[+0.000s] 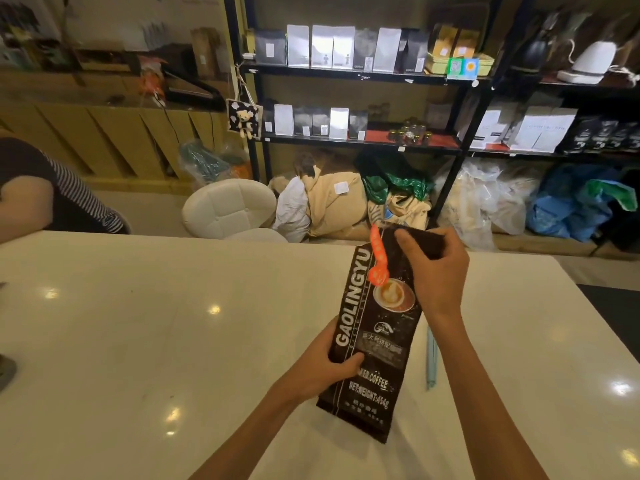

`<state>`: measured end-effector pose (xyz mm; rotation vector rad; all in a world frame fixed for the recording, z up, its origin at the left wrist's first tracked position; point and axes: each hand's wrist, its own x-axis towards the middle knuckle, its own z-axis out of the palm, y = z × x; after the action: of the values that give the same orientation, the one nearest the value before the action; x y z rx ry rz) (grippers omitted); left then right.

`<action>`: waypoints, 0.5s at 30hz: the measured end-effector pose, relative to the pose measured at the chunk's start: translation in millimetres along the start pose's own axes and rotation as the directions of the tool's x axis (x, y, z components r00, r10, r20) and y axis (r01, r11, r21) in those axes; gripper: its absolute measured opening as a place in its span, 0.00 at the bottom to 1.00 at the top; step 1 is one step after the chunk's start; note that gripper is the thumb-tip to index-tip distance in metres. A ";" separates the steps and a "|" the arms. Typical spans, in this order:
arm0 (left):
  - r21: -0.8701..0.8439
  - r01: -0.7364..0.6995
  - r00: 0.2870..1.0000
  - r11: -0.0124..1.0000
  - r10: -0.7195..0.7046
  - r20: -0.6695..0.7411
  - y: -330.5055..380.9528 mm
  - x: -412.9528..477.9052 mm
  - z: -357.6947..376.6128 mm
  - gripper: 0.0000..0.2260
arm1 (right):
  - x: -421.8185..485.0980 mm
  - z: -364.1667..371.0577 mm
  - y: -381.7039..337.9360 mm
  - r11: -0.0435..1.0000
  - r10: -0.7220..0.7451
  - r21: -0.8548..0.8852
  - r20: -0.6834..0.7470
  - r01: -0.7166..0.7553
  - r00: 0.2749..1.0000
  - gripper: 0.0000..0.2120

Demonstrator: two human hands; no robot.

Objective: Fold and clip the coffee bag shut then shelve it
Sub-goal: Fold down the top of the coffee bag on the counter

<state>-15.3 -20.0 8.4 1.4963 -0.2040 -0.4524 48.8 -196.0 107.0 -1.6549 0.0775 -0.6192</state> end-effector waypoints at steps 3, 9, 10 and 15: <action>-0.099 0.046 0.998 0.994 -0.050 -0.032 10.9 0.9 0.9 0.17 | 6.2 2.8 2.0 0.991 0.069 0.109 0.039 -0.073 0.997 0.08; -0.088 -0.065 0.925 0.994 0.027 -0.379 20.8 18.3 -6.1 0.07 | -20.3 14.4 33.5 0.948 0.218 0.117 0.439 -0.296 0.872 0.32; -0.076 -0.077 0.910 0.994 0.039 -0.413 20.4 19.6 -5.8 0.06 | -30.2 18.7 37.0 0.948 0.235 0.108 0.396 -0.299 0.888 0.26; -0.065 -0.102 0.927 0.993 0.071 -0.369 21.4 19.0 4.3 0.09 | -41.2 33.7 43.1 0.992 0.122 -0.044 0.074 -0.119 0.990 0.08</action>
<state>3.5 -31.5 27.1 1.4551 0.0442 -0.1022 41.1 -157.9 50.6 -1.6969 0.1333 -0.4647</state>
